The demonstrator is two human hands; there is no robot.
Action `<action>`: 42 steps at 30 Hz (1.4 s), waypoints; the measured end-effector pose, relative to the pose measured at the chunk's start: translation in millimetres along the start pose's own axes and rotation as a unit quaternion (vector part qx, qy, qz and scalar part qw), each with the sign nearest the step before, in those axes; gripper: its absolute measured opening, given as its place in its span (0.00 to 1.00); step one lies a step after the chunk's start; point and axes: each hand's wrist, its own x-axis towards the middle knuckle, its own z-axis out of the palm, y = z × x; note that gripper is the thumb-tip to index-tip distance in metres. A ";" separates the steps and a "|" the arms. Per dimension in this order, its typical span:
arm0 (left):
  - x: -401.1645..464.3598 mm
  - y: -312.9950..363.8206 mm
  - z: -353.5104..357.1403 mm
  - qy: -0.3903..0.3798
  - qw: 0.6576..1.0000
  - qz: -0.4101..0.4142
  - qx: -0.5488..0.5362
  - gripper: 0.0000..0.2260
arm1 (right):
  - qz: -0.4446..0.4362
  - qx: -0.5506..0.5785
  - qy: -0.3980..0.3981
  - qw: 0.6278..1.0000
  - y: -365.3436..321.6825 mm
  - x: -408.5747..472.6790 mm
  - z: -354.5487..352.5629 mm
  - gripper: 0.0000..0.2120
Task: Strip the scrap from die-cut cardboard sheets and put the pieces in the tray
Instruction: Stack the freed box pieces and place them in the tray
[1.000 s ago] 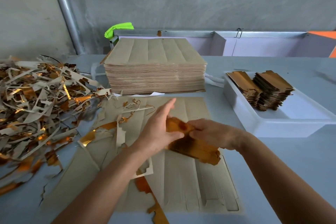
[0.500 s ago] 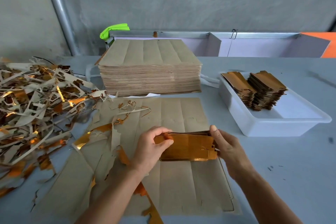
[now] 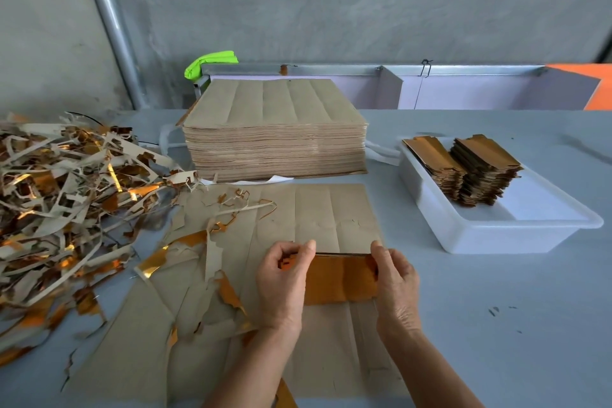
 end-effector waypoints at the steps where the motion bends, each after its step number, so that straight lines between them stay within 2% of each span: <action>1: 0.1 -1.9 -0.5 -0.001 1.000 -0.010 -0.005 0.06 | 0.003 -0.002 -0.001 1.000 0.6 0.7 -1.0 0.16; 4: -2.1 -2.6 0.1 -0.026 0.999 -0.039 -0.013 0.04 | -0.003 -0.016 -0.021 1.000 2.9 -2.6 0.7 0.16; 7: -1.8 1.5 0.4 -0.032 0.998 -0.033 -0.042 0.10 | 0.003 -0.015 -0.016 1.000 3.8 -6.9 2.0 0.18; 13: -3.9 -1.4 -3.0 -0.079 0.993 -0.058 -0.059 0.12 | -0.015 -0.036 -0.025 0.999 8.6 -7.6 -2.1 0.19; 16: -2.5 -0.1 -8.8 -0.137 0.988 -0.057 -0.040 0.12 | -0.011 -0.046 -0.037 0.998 10.1 -4.6 -5.3 0.20; 20: 0.3 -3.1 -18.8 -0.205 0.977 -0.039 0.046 0.13 | 0.004 -0.029 -0.050 0.998 4.0 -2.3 -7.4 0.21; 24: 2.3 -0.7 -20.5 -0.199 0.977 -0.057 0.046 0.12 | 0.048 -0.029 -0.053 0.997 -3.5 -1.2 -8.6 0.21; 27: 3.5 -1.9 -20.2 -0.201 0.977 -0.060 0.038 0.11 | 0.040 -0.026 -0.053 0.997 -3.7 -0.8 -11.0 0.20; 32: 6.7 -7.2 -17.8 -0.180 0.978 -0.072 0.082 0.13 | 0.087 -0.028 -0.057 0.994 1.8 4.2 -14.5 0.20; 35: 15.4 -4.4 -17.5 -0.164 0.977 -0.094 0.099 0.14 | 0.112 0.029 -0.099 0.988 -8.3 14.8 -22.2 0.19; 38: 22.4 1.1 -17.1 -0.151 0.979 -0.106 0.088 0.11 | 0.132 0.067 -0.146 0.978 -17.3 21.8 -28.9 0.13; 42: 26.2 5.8 -16.4 -0.147 0.978 -0.133 0.064 0.09 | 0.152 0.096 -0.156 0.971 -19.7 25.7 -32.4 0.11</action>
